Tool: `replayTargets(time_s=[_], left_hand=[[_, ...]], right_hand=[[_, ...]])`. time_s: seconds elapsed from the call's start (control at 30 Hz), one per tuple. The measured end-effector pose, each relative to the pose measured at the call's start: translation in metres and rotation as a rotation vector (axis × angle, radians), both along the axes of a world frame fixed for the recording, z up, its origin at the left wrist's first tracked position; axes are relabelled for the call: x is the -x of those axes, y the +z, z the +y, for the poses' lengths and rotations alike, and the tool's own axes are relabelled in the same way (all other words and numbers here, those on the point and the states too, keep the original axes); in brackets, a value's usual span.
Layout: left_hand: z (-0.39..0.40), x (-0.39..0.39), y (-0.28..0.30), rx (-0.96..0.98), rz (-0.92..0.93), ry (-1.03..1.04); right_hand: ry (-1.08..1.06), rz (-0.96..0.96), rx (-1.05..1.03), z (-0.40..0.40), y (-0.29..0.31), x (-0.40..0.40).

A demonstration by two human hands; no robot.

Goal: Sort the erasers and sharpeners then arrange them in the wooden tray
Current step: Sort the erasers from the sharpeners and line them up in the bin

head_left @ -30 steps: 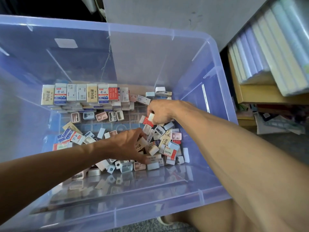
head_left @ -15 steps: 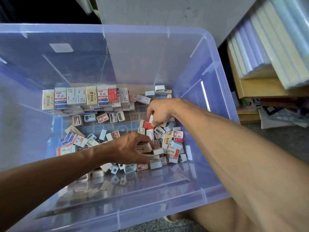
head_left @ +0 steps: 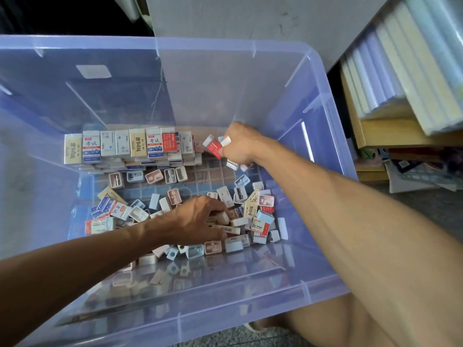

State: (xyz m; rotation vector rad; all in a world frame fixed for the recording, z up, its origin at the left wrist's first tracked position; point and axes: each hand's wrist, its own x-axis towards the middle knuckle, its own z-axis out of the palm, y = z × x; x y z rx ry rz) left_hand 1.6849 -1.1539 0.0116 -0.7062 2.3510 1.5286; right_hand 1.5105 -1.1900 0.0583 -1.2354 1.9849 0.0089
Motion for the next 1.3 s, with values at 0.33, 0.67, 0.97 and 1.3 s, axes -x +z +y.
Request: replayTargets(time_s=[0.33, 0.67, 0.97, 1.3], left_hand=[[0.008, 0.012, -0.003, 0.005, -0.031, 0.020], [-0.019, -0.012, 0.026, -0.020, -0.031, 0.217], [-0.034, -0.063, 0.065, 0.000, -0.136, 0.539], [-0.031, -0.111, 0.102, -0.220, 0.004, 0.956]], right_hand=[[-0.250, -0.164, 0.116, 0.003, 0.024, 0.001], [-0.482, -0.432, 0.104, 0.001, 0.023, 0.000], [-0.469, -0.577, -0.042, -0.002, 0.023, -0.010], [-0.484, -0.486, -0.037, -0.014, -0.006, -0.034]])
